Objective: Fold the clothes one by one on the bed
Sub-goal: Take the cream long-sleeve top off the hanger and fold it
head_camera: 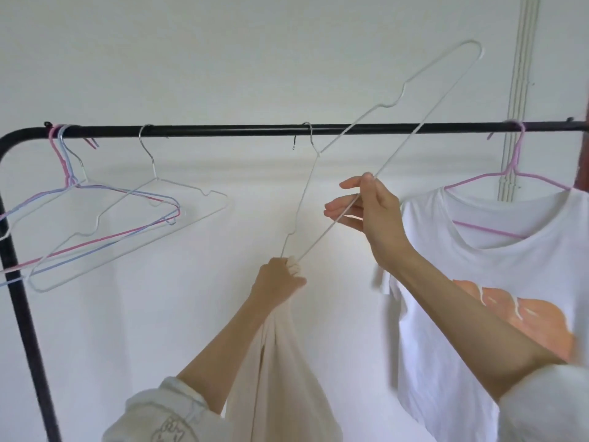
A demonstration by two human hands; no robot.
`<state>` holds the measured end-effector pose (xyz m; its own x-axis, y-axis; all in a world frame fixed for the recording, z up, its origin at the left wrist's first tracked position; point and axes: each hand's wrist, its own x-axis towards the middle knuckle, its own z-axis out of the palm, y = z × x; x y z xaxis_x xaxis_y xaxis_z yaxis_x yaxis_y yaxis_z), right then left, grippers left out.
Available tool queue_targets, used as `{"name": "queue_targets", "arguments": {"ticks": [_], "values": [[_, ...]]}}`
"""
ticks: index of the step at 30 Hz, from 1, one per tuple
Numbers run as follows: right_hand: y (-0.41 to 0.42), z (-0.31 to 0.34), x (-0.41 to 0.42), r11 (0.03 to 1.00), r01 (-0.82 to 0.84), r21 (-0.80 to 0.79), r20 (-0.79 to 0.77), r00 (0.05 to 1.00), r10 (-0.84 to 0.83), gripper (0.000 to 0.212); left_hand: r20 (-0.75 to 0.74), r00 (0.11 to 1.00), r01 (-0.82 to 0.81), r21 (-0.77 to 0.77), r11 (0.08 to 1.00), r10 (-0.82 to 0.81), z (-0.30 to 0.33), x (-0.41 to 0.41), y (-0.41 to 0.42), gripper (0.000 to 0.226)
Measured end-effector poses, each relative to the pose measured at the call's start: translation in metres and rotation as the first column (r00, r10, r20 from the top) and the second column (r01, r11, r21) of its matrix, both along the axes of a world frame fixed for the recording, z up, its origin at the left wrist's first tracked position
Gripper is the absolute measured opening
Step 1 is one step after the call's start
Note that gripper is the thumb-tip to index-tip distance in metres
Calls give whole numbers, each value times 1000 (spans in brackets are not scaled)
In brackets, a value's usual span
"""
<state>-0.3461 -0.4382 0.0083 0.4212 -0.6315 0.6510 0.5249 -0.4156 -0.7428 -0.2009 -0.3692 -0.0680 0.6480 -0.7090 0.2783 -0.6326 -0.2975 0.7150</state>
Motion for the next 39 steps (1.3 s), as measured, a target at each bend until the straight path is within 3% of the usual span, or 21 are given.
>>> {"name": "queue_targets", "arguments": {"ticks": [4, 7, 9, 11, 13, 16, 20, 22, 24, 25, 28, 29, 33, 39], "values": [[-12, -9, -7, 994, 4, 111, -11, 1000, -3, 38, -21, 998, -54, -118, 991, 52, 0, -1, -4, 17], [-22, -20, -7, 968, 13, 250, -47, 999, -1, 38, -141, 990, -55, -259, 964, 19, 11, -2, 4, 24], [-27, -32, -4, 923, 31, 382, -101, 995, 9, 30, -206, 978, -52, -332, 942, -18, 14, -2, 14, 11], [-26, -46, -2, 878, 84, 471, -220, 975, 24, 19, -270, 963, -77, -351, 933, -22, 14, 0, 26, 25], [-15, -64, -2, 883, 79, 462, -385, 915, 119, 12, -382, 924, -118, -352, 928, -27, 13, -5, 40, 25], [16, -84, 0, 941, -128, 315, -545, 787, 289, 11, -465, 885, -151, -350, 925, -32, 8, -15, 64, 26], [67, -93, 16, 913, -400, 82, -746, 583, 322, 60, -475, 879, -233, -366, 901, 35, 11, -31, 107, 19], [94, -99, 29, 897, -441, -36, -787, 565, 247, 94, -497, 868, -255, -404, 879, 24, 15, -38, 131, 12], [120, -108, 43, 902, -415, -123, -780, 602, 170, 106, -487, 874, -232, -409, 883, 4, 19, -47, 154, 13], [127, -111, 45, 912, -375, -165, -761, 636, 124, 95, -465, 885, -208, -396, 894, 0, 22, -52, 158, 16], [166, -109, 52, 934, -278, -226, -672, 739, 57, 24, -388, 919, -221, -383, 897, 61, 27, -60, 202, 20], [183, -106, 56, 934, -274, -229, -645, 761, 65, 15, -369, 924, -256, -385, 887, 106, 27, -60, 225, 20], [245, -90, 67, 892, -444, -81, -579, 750, 321, 29, -269, 920, -377, -408, 831, 285, 22, -57, 308, 23], [374, -72, 73, 773, -632, 60, -401, 694, 598, 22, -311, 880, -451, -304, 839, 360, -5, -81, 469, 65]]}}
